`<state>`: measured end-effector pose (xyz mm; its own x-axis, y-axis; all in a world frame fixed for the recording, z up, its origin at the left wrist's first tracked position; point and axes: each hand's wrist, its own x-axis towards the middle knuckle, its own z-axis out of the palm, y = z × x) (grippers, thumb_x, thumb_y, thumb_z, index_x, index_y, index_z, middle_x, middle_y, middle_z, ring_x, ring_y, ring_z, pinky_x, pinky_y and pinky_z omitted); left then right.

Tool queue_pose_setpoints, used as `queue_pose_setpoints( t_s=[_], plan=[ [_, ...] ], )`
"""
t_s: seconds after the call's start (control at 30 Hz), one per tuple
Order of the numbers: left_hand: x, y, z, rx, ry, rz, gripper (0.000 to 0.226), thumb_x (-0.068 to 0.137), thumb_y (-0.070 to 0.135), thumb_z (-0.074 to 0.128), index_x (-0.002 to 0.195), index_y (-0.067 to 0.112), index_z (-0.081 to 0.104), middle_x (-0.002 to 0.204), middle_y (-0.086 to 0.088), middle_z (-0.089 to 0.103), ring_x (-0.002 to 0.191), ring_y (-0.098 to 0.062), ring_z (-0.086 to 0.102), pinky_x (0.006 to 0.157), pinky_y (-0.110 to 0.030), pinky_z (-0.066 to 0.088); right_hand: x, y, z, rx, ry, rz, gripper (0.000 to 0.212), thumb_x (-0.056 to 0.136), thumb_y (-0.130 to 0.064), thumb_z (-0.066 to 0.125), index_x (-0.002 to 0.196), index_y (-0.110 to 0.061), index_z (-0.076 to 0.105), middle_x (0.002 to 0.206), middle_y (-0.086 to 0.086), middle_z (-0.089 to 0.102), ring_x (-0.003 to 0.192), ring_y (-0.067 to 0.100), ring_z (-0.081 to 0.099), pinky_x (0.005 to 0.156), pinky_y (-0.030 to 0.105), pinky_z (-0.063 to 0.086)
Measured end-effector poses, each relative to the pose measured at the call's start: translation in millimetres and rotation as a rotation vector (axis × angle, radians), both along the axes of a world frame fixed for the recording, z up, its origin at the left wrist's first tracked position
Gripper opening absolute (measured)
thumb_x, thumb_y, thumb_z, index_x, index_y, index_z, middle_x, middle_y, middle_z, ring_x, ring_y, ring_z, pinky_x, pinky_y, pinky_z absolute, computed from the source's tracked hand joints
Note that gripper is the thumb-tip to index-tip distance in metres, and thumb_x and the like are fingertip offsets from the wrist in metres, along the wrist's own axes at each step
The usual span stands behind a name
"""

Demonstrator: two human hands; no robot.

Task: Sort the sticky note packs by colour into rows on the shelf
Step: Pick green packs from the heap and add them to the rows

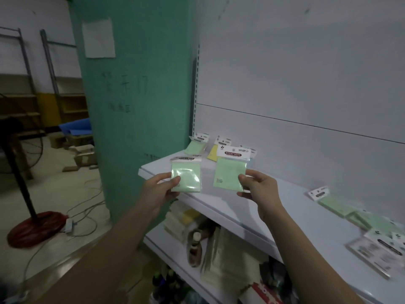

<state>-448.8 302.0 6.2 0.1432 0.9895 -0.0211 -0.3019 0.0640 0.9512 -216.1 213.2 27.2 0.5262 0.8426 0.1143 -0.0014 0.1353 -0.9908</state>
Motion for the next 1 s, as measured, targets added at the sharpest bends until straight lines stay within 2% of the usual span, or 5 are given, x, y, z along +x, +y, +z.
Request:
queue_pose_setpoints(
  t_s=[0.3, 0.5, 0.63, 0.73, 1.0],
  plan=[
    [-29.2, 77.9, 2.0, -0.030, -0.041, -0.044, 0.025, 0.081, 0.000, 0.071, 0.105, 0.006, 0.064, 0.099, -0.014, 0.069, 0.083, -0.025, 0.067, 0.059, -0.025, 0.059, -33.5, 72.0, -2.1, -0.023, 0.031, -0.029, 0.016, 0.090, -0.006, 0.062, 0.106, -0.006, 0.065, 0.095, 0.007, 0.071, 0.087, 0.023, 0.070, 0.071, 0.037, 0.061],
    [-25.7, 144.5, -13.5, -0.128, -0.044, -0.098, 0.019, 0.083, -0.008, 0.064, 0.098, 0.003, 0.063, 0.101, -0.018, 0.067, 0.082, -0.030, 0.066, 0.056, -0.028, 0.060, -30.3, 146.3, -23.1, -0.034, 0.103, -0.048, 0.020, 0.088, -0.003, 0.063, 0.108, -0.003, 0.064, 0.102, 0.016, 0.070, 0.090, 0.027, 0.068, 0.064, 0.032, 0.060],
    [-18.7, 206.8, -7.8, -0.109, 0.031, -0.135, 0.022, 0.088, -0.010, 0.057, 0.108, -0.002, 0.058, 0.095, -0.017, 0.065, 0.081, -0.029, 0.064, 0.061, -0.031, 0.061, -19.0, 205.3, -33.8, -0.029, 0.161, -0.088, 0.021, 0.087, -0.002, 0.061, 0.108, -0.001, 0.063, 0.108, 0.019, 0.068, 0.098, 0.034, 0.067, 0.061, 0.031, 0.057],
    [-5.9, 255.4, -6.8, -0.095, 0.136, -0.132, 0.025, 0.087, -0.006, 0.060, 0.109, 0.005, 0.060, 0.092, -0.011, 0.067, 0.080, -0.023, 0.064, 0.069, -0.035, 0.059, -13.2, 241.7, -36.8, -0.043, 0.181, -0.103, 0.025, 0.087, 0.000, 0.060, 0.113, 0.000, 0.061, 0.108, 0.016, 0.067, 0.092, 0.029, 0.067, 0.066, 0.034, 0.058],
    [41.3, 349.9, -20.0, 0.035, 0.357, -0.205, 0.031, 0.082, -0.008, 0.065, 0.112, 0.003, 0.065, 0.079, -0.006, 0.064, 0.069, -0.013, 0.055, 0.066, -0.020, 0.049, 12.1, 301.9, -49.9, -0.109, 0.188, -0.221, 0.022, 0.087, -0.001, 0.061, 0.109, 0.000, 0.061, 0.109, 0.016, 0.067, 0.096, 0.030, 0.066, 0.066, 0.035, 0.059]
  ],
)
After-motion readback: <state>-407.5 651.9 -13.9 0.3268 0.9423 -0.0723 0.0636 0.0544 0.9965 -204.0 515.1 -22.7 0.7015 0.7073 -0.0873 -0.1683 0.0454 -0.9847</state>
